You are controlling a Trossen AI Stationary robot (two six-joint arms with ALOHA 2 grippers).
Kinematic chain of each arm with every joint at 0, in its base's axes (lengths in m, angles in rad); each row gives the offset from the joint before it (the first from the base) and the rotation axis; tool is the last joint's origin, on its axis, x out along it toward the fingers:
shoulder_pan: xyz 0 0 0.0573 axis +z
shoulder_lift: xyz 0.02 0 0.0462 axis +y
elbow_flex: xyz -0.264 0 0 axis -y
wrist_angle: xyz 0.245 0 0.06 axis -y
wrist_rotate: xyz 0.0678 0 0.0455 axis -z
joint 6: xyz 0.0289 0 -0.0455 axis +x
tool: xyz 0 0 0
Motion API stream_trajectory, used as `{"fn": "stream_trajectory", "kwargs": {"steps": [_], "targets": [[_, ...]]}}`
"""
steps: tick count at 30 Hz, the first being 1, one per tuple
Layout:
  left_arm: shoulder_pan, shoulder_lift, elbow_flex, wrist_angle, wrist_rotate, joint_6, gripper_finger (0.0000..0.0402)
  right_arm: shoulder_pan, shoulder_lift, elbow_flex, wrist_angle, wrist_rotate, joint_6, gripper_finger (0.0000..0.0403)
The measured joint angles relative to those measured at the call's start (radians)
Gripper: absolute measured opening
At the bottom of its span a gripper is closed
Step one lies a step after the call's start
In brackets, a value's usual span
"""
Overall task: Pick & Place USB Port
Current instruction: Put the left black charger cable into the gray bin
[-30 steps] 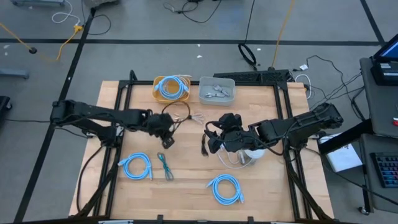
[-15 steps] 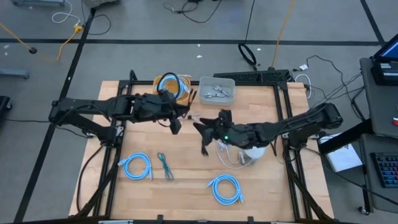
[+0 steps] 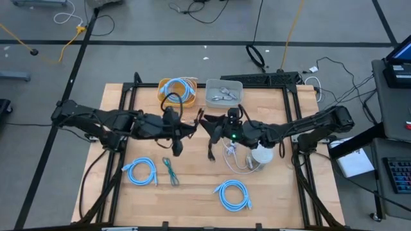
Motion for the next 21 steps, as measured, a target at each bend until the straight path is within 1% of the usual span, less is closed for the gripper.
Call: {"fn": "stream_trajectory", "kwargs": {"steps": [3,7,9,15,18,21], "targets": [[0.001,0.021,-0.001,-0.001,0.0,0.0,0.002,-0.016,0.0,0.0,0.036,-0.039,-0.005,0.0238],[0.012,0.042,-0.001,0.039,0.0,0.012,0.002,-0.027,0.0,0.0,0.055,-0.075,-0.022,0.0238],[0.026,0.053,0.0,0.088,-0.007,0.023,0.002,-0.027,0.0,0.0,0.068,-0.09,-0.031,0.0238],[0.068,0.055,0.0,0.122,0.038,0.03,0.002,-0.022,0.0,0.0,0.063,-0.095,-0.023,0.0235],[0.073,0.056,0.0,0.118,0.045,0.034,0.002,-0.022,0.0,0.0,0.064,-0.094,-0.023,0.0215],[0.077,0.055,0.0,0.122,0.045,0.037,0.002,-0.017,0.0,0.0,0.063,-0.094,-0.028,0.0168]]}}
